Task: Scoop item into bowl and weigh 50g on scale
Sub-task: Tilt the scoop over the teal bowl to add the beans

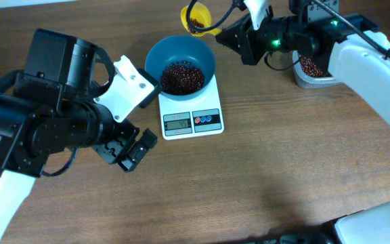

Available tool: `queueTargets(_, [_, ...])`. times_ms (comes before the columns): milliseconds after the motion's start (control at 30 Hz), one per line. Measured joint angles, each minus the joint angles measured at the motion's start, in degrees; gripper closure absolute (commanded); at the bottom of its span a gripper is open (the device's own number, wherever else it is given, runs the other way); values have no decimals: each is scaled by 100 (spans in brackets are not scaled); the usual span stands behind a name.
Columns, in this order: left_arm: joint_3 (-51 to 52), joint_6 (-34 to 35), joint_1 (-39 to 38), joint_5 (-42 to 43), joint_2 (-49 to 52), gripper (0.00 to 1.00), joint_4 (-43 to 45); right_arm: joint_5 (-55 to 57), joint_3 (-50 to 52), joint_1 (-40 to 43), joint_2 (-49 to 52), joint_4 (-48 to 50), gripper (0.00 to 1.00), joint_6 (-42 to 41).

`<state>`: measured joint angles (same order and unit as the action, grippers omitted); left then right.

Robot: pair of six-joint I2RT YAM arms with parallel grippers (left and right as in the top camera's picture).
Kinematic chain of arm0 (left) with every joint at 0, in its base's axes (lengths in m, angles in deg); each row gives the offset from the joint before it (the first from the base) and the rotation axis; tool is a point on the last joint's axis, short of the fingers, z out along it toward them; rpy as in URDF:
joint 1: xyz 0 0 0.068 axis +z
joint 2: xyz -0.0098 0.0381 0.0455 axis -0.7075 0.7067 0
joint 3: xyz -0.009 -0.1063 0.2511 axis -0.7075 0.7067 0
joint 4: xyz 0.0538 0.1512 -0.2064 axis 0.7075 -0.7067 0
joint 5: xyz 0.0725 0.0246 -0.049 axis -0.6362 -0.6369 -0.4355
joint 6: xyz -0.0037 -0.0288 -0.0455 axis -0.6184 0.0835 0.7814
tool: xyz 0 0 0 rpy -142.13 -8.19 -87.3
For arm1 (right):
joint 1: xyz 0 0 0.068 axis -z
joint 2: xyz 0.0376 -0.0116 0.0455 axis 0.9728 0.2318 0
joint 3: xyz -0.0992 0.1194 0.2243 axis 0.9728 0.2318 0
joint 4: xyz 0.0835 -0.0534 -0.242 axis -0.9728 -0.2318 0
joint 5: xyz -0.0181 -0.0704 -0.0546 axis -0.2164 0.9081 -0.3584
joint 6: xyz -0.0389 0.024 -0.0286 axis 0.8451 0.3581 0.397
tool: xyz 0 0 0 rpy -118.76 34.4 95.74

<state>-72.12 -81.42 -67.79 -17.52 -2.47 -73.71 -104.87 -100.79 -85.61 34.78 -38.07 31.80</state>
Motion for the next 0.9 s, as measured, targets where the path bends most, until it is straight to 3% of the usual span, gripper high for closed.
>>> queueTargets(333, [0, 0, 0, 0, 0, 1, 0, 1532, 2, -817, -37, -256, 96, 249])
queueTargets(900, [0, 0, 0, 0, 0, 1, 0, 1340, 2, -817, -37, -264, 96, 271])
